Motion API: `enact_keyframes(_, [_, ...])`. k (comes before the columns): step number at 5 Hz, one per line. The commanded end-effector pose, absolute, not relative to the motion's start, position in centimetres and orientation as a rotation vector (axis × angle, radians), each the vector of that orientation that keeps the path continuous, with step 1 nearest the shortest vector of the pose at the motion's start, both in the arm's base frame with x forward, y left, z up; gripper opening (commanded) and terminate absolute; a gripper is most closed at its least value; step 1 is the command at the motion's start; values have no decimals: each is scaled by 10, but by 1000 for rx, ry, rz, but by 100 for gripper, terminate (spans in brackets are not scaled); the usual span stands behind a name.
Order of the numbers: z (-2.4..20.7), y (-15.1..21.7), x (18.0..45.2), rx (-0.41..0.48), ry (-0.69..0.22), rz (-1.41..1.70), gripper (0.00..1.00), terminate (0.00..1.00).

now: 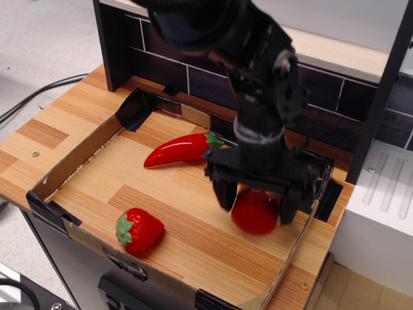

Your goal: Topple basil bottle

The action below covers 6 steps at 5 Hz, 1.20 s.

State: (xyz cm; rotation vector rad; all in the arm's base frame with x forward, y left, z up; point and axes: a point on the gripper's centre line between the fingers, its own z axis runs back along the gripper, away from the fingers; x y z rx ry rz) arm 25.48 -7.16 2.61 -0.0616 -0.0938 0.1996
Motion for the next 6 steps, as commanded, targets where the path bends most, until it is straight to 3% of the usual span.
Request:
enact_keyframes(1, [41, -70, 264, -61, -116, 199, 100, 0])
enact_keyframes(4, [95, -58, 266, -44, -277, 254, 100, 0])
enact_keyframes(5, [95, -58, 266, -44, -277, 254, 100, 0])
enact_keyframes(6, [95, -58, 266, -44, -277, 254, 100, 100])
